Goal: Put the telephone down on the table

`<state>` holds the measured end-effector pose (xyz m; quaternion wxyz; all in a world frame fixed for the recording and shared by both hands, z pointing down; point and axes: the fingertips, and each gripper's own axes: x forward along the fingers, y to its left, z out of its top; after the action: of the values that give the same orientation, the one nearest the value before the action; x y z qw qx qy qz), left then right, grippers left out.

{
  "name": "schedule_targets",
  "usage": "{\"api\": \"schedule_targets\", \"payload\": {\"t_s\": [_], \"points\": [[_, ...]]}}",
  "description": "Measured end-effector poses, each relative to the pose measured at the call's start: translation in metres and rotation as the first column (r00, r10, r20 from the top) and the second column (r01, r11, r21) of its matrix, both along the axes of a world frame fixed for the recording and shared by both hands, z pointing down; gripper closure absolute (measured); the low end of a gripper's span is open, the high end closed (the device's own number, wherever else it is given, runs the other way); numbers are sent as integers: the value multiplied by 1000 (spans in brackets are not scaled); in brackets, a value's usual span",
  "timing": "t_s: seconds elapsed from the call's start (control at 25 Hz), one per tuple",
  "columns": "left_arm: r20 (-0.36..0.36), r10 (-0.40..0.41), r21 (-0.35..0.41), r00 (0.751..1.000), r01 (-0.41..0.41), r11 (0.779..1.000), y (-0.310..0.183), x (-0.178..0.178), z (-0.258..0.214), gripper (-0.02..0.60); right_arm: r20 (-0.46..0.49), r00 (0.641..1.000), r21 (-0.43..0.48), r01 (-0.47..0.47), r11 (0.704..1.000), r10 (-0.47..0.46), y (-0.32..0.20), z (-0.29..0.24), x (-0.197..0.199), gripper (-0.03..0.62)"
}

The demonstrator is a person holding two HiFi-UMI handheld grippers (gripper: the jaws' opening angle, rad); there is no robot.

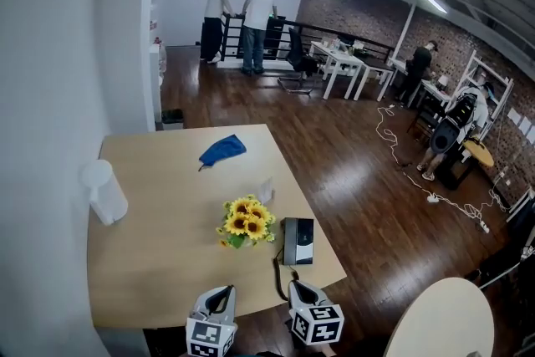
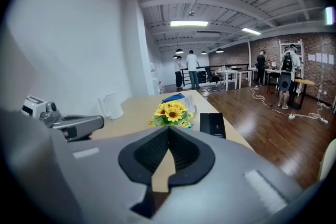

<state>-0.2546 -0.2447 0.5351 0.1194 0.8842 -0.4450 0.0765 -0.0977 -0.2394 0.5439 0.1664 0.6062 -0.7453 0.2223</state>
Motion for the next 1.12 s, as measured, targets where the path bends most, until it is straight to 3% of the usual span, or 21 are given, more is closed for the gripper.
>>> {"api": "schedule_targets", "payload": {"t_s": [0.64, 1.12], "points": [[49, 43, 5, 998, -43, 999, 97, 92, -13, 568, 24, 996, 44, 81, 996, -83, 104, -1, 54, 600], [160, -71, -50, 985, 80, 996, 167, 80, 6, 567, 59, 981, 27, 181, 983, -183, 156, 28, 52, 600]]}}
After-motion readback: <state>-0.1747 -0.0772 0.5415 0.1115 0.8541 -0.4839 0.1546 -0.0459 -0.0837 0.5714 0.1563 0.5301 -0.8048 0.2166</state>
